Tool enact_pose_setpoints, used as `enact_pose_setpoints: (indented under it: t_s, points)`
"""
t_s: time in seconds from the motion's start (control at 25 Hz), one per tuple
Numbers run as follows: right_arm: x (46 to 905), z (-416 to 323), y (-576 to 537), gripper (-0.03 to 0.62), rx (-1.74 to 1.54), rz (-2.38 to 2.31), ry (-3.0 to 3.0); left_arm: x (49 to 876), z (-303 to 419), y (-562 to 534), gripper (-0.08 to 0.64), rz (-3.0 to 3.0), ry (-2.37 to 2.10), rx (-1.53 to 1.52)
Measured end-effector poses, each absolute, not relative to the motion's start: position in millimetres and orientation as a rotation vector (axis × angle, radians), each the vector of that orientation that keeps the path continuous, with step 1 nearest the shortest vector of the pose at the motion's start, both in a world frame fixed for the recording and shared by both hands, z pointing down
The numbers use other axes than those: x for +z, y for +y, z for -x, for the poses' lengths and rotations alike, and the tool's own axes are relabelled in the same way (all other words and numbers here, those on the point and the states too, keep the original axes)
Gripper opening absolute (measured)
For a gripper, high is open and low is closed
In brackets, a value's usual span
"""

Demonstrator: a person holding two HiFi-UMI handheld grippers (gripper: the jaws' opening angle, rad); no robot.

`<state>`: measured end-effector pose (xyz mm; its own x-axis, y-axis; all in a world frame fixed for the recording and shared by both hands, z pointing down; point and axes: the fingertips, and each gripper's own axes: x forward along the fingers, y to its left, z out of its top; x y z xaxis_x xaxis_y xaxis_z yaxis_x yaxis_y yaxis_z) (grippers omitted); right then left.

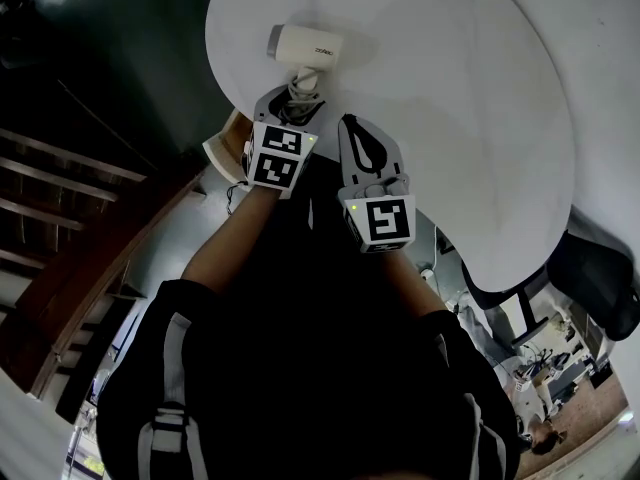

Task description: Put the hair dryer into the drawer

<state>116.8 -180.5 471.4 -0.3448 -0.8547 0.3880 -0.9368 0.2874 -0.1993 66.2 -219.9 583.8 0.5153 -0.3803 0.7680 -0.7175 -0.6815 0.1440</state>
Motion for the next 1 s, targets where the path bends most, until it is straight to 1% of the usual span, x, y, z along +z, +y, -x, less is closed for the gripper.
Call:
enact_pose_setpoints:
  t_s: [0.48,1.0]
  points:
    - [462.7,-119.4,-165.2,0.025,0.543,-1.676,-2.368,565.0,-51.3,-201.8,0.250,-2.400,-0.975,0.980]
    - [446.6,-87.0,-149.7,0.025,0.480,-1.601,-2.439,516.4,-19.7,-170.5,0.250,-2.456,-1.034,0.901]
